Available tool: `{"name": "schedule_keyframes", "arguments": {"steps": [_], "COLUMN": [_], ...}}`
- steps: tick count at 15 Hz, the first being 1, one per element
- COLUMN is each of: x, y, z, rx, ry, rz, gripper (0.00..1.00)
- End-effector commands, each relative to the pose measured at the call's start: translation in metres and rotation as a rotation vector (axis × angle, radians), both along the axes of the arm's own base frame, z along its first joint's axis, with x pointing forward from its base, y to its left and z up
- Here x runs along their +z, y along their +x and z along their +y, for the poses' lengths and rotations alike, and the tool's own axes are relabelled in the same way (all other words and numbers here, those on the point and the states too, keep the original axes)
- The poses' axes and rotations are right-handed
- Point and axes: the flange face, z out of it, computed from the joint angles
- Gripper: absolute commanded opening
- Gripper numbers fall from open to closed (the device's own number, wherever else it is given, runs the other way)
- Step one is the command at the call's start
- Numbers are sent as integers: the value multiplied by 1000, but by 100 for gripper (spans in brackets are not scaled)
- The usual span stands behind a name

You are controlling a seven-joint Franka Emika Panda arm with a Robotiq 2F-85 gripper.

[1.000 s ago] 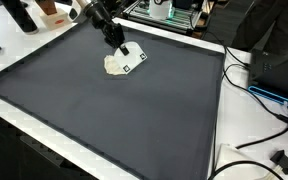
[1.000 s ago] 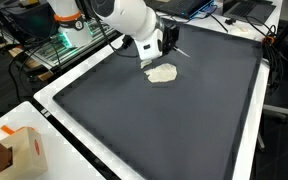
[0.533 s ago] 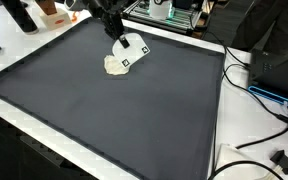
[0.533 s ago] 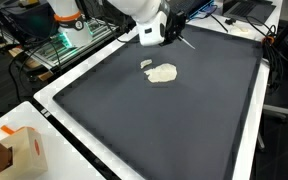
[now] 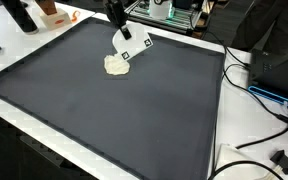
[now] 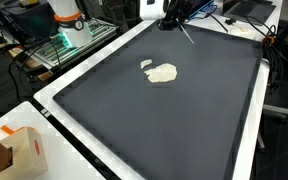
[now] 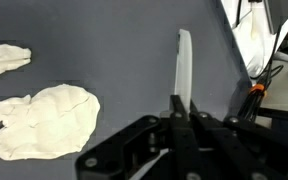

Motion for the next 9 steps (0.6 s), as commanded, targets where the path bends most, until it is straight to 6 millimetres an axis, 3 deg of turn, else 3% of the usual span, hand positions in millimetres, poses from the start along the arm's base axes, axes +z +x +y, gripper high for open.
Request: {"name": "schedule_keyframes", "arguments": {"steps": [1,9], "x": [20,45], "y": [-11,-17], "z": [9,20], "rx": [-54,-90], "ry": [-72,-263], "rz": [77,177], "gripper": [1,1]}}
